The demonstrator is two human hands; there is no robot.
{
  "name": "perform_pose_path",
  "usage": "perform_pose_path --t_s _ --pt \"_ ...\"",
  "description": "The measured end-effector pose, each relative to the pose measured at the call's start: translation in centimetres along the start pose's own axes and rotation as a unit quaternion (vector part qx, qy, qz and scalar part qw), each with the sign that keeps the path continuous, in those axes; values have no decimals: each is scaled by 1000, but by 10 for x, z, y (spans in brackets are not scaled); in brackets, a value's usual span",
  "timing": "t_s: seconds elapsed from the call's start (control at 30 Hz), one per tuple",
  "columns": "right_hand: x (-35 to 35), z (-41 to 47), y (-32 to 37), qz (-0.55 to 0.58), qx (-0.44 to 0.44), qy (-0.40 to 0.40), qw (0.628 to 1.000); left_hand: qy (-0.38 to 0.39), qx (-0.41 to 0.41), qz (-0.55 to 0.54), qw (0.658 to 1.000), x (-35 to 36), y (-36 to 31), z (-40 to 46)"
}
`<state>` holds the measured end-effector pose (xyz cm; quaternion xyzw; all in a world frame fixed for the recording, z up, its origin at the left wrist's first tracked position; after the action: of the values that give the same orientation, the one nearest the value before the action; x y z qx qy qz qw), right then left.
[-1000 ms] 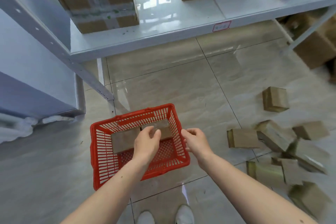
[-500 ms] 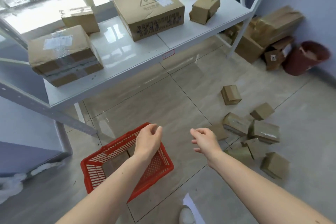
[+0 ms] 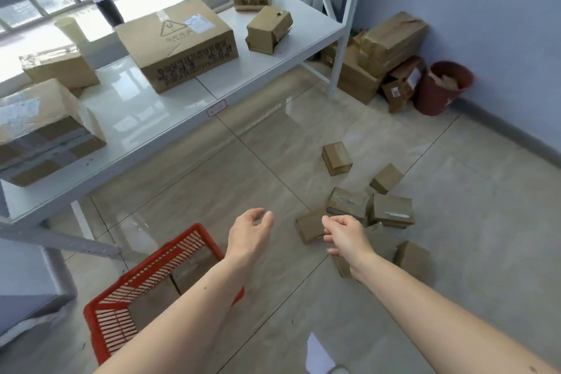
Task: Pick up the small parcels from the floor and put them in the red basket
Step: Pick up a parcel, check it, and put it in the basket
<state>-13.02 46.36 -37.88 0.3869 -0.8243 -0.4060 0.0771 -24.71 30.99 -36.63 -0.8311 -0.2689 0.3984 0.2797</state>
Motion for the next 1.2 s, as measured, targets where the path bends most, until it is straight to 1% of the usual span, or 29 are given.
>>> perform_pose_path --t_s 0.23,0.4,0.6,0.8,0.97,1.1,1.2 --pt "-100 32 10 -8 -1 -27 1000 34 0 -13 999 82 -58 -14" --pt "-155 60 8 7 13 -44 999 51 2 -7 999 130 -90 -10" --pt "-213 93 16 27 18 -79 996 72 20 5 997 187 -132 10" --pt "-261 148 40 36 18 -110 993 85 39 15 996 240 -175 45" --pt "-295 195 44 56 28 -131 989 100 45 46 993 279 -193 71" --pt "-318 240 24 67 44 -145 986 115 59 71 989 318 -194 92" --pt "-331 270 2 77 57 -152 984 128 49 87 987 351 -181 106"
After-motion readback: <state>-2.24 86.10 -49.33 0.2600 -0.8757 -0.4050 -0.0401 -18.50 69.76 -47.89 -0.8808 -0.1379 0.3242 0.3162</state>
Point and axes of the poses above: each hand's wrist, its own z-axis towards the middle knuckle, its own x-axis out of the palm, y = z × x, the point moved 2 cm from there along z, towards the middle knuckle, and after that the axes turned 2 degrees about z, right-handed, at the moved point
